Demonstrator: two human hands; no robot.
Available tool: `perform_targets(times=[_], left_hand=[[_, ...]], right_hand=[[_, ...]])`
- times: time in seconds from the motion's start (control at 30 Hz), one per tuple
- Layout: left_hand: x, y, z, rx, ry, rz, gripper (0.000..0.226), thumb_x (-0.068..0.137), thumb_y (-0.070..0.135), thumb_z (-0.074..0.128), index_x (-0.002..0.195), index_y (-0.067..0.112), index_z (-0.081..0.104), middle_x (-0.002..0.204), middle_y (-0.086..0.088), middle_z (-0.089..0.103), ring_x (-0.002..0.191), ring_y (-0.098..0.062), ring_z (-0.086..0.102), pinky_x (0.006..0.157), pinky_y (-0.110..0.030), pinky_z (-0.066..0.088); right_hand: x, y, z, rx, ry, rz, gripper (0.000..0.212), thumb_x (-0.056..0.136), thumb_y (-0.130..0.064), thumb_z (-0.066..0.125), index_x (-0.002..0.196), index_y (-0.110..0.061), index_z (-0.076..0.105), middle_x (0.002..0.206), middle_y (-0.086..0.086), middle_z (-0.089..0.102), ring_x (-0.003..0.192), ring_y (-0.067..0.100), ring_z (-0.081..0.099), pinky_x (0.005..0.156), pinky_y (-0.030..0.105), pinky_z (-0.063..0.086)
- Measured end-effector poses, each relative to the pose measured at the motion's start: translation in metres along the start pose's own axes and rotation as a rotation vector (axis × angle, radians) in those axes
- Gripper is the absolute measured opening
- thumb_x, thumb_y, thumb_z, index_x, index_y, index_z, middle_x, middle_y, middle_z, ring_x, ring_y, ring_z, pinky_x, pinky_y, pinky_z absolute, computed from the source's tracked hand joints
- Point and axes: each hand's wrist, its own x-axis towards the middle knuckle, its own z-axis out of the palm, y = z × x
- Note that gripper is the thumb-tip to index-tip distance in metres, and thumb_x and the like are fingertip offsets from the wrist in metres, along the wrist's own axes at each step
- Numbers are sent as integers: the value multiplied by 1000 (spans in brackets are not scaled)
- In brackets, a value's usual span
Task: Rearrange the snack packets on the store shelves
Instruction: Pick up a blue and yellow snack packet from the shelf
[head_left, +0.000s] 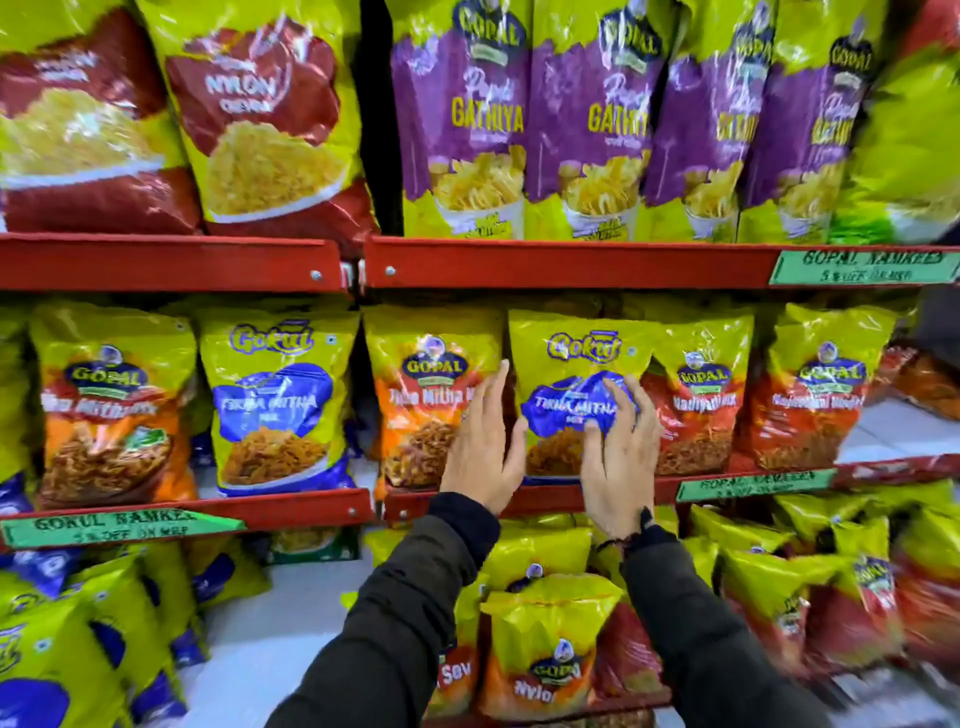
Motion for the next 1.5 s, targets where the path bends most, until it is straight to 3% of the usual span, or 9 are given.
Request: perform_targets(times=[0.13,0.27,0.5,0.67,0.87,1.07,1.17,1.33,1.5], left_hand=[[-1,2,37,-475,-55,-383,57,101,30,39,153,20,17,157,11,20,150,-12,17,124,-30,15],[6,-2,62,-595,-158,-683,53,103,32,34,153,17,20,161,2,21,151,-14,17,122,-27,12],[8,1,73,-531,-212,-814,57,103,38,29,153,12,23,163,-4,19,152,-17,17,121,-28,9],[7,9,67,-519,-155,-701,79,88,68,25,150,20,32,158,1,33,149,-16,26,125,-41,16],[7,17,40,-625,-92,-634,66,93,62,30,145,23,42,151,4,45,142,-12,37,122,-40,25],[-26,14,-11,-637,1,-614,43,96,54,40,127,30,58,130,6,56,125,-6,48,111,-28,33],[-46,4,-45,-601,22,-628,16,99,42,42,98,45,57,102,25,52,98,27,45,92,-8,31],[-89,-32,-100,-612,95,-720,30,103,31,38,121,21,59,101,33,41,96,23,39,101,-16,25],[-123,-70,-146,-531,72,-744,30,103,27,37,78,44,39,82,26,34,74,39,37,75,6,29]], right_hand=[[2,38,7,304,-15,257,56,89,-21,39,144,-10,38,144,13,44,133,23,40,115,46,31],[5,65,12,551,-167,420,61,98,-8,39,154,-15,16,142,11,46,102,-5,54,92,9,41],[3,87,20,561,-312,378,45,99,-12,42,144,-8,42,139,-6,46,123,-9,39,96,-7,25],[3,79,16,616,-249,364,46,100,-13,42,146,-10,41,143,-6,46,132,0,39,100,-4,26],[6,49,-3,608,-101,322,45,98,-34,44,139,-18,52,129,-13,57,121,-1,50,100,8,34],[-30,6,-1,671,-67,418,43,98,-38,52,133,-14,60,127,-4,63,120,8,55,94,11,39],[-58,-26,11,711,-43,459,48,94,-42,54,131,-12,62,130,0,66,127,13,57,107,29,43],[-110,-86,41,737,-24,481,54,89,-45,56,127,-8,64,128,6,68,127,20,58,110,41,45],[-156,-131,75,748,-40,522,61,85,-55,55,126,-11,64,127,5,68,126,21,59,110,47,44]])
